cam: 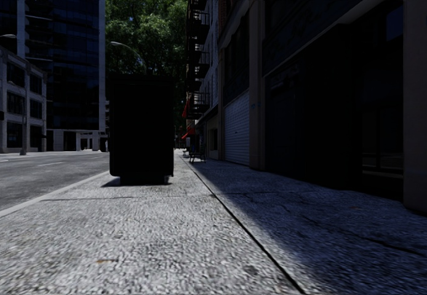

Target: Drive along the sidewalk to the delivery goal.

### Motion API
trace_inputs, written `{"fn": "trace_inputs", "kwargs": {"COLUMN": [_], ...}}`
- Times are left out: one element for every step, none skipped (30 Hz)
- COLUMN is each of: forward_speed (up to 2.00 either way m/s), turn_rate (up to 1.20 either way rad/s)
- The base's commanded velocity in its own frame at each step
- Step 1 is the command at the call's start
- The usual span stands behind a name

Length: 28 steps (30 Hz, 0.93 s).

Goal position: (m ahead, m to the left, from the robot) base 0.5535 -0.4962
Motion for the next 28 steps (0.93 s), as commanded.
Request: {"fn": "trace_inputs", "kwargs": {"forward_speed": [0.0, 0.0, 0.0, 0.0, 0.0, 0.0, 0.0, 0.0, 0.0, 0.0, 0.0, 0.0, 0.0, 0.0, 0.0, 0.0, 0.0, 0.0, 0.0, 0.0, 0.0, 0.0, 0.0, 0.0, 0.0, 0.0, 0.0, 0.0], "turn_rate": [0.0, 0.0, 0.0, 0.0, 0.0, 0.0, 0.0, 0.0, 0.0, 0.0, 0.0, 0.0, 0.0, 0.0, 0.0, 0.0, 0.0, 0.0, 0.0, 0.0, 0.0, 0.0, 0.0, 0.0, 0.0, 0.0, 0.0, 0.0]}}
